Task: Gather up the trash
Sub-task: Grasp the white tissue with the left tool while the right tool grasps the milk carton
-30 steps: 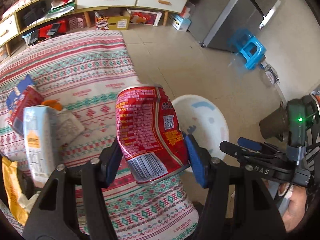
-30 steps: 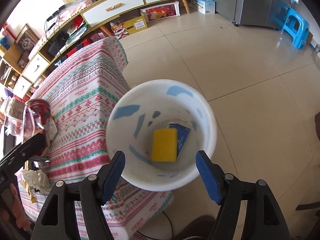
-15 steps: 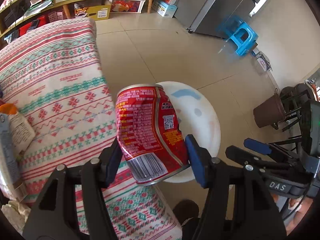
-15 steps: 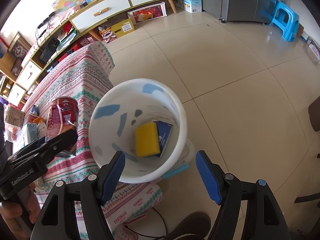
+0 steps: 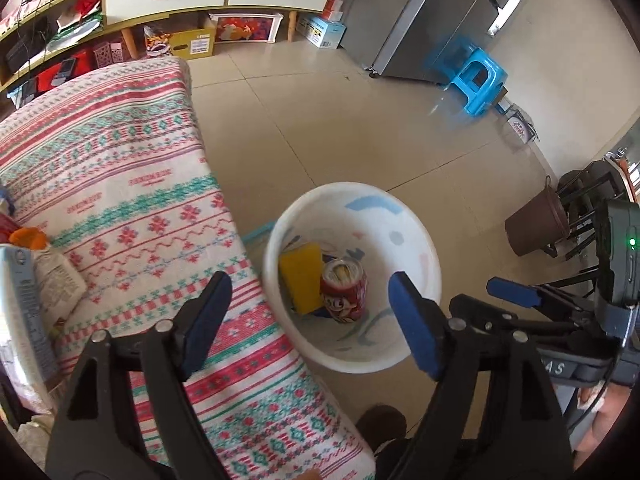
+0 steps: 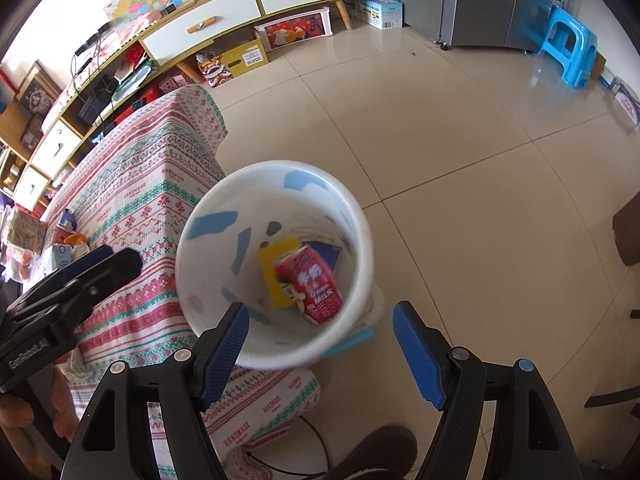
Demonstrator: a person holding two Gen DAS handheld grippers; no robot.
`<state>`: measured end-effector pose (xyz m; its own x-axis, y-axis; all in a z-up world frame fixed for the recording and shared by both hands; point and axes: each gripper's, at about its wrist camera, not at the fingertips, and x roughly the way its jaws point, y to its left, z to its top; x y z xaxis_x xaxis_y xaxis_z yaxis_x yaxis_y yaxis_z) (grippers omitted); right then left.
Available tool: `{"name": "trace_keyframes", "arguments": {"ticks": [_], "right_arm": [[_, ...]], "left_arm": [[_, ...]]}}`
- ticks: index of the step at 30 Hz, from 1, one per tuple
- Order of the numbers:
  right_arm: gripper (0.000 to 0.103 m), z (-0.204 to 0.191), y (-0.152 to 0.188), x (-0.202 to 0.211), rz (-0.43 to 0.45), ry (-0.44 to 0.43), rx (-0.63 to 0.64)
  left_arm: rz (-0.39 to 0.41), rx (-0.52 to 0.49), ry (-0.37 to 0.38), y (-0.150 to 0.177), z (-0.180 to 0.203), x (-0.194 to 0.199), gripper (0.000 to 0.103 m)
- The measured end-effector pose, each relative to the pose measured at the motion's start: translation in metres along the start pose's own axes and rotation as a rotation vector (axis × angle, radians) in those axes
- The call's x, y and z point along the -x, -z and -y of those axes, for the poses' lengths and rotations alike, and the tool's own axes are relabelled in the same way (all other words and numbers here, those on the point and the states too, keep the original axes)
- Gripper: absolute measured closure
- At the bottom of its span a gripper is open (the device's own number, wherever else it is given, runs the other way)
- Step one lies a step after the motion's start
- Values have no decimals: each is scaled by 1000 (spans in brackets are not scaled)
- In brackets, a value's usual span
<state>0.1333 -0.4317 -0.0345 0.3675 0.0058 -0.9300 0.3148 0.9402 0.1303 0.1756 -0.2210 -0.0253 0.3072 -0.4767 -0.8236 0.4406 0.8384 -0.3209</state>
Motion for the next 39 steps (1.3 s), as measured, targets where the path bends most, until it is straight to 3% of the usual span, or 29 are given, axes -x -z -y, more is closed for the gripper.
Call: {"name": "trace_keyframes", "arguments": {"ticks": [8,15,24,29,39], "right_arm": [[24,-20,-3,1,15,0,36],[22,-44,-1,2,23,1,82],[21,-86,1,-5,16,-1,152],[21,-119,7,-7,11,-25,202],[19,-191,32,-8,11,-53,369]], "left_arm": [[-1,27,-51,8,-27,27,17],[27,42,-127,18,-60,62,4],[43,98,-228,35,-119,101,3],[31,185,-292,51,-159,122,2],[7,285,-318,88,-223,155,2]]}}
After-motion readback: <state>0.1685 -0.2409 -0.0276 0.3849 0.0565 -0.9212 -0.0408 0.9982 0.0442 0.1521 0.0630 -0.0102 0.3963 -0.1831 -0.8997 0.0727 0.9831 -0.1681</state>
